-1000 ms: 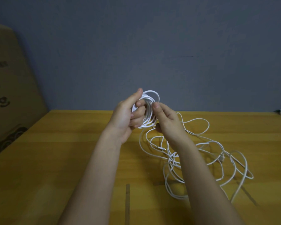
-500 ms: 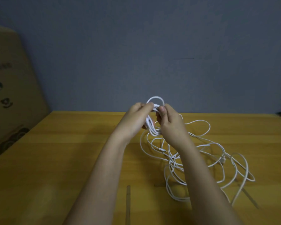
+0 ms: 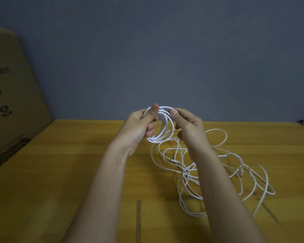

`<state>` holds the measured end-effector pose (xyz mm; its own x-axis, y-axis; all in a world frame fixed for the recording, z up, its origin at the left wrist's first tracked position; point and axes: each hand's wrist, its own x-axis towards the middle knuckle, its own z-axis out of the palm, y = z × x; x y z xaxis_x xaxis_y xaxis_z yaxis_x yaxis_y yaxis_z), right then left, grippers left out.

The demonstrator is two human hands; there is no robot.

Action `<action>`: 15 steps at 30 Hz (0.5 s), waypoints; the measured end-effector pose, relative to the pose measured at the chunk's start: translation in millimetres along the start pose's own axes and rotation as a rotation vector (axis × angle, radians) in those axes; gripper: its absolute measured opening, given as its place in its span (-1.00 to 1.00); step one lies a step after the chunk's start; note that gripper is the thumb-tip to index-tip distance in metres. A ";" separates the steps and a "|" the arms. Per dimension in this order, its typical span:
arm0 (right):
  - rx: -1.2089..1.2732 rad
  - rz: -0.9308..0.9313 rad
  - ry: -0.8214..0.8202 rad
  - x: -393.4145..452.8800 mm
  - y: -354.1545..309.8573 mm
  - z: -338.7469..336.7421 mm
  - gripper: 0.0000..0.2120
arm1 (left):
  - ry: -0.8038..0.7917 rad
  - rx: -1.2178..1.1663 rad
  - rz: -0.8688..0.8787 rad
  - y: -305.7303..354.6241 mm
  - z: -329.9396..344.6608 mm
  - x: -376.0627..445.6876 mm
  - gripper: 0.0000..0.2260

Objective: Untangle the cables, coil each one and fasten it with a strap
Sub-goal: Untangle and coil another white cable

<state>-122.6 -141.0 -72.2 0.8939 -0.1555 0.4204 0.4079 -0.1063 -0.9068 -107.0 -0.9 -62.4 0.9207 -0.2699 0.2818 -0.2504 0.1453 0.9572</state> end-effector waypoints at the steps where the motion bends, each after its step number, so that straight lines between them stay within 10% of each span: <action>1: -0.016 0.013 0.023 0.6 -0.1 0.4 -0.82 | 0.014 0.012 0.001 0.8 -0.5 0.0 -0.64; 9: 0.239 0.299 0.005 2.5 -3.7 20.6 -0.71 | 0.232 -0.198 0.022 -1.3 9.9 8.8 -0.67; 15: 0.064 0.133 0.005 -6.3 -4.7 36.9 -0.73 | 0.366 -0.391 -0.036 -0.8 22.6 12.9 -0.63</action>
<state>-123.3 -103.3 -71.8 0.9399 -0.1692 0.2967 0.2973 -0.0220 -0.9545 -101.7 -26.0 -58.1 0.9884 0.0584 0.1405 -0.1507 0.5042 0.8503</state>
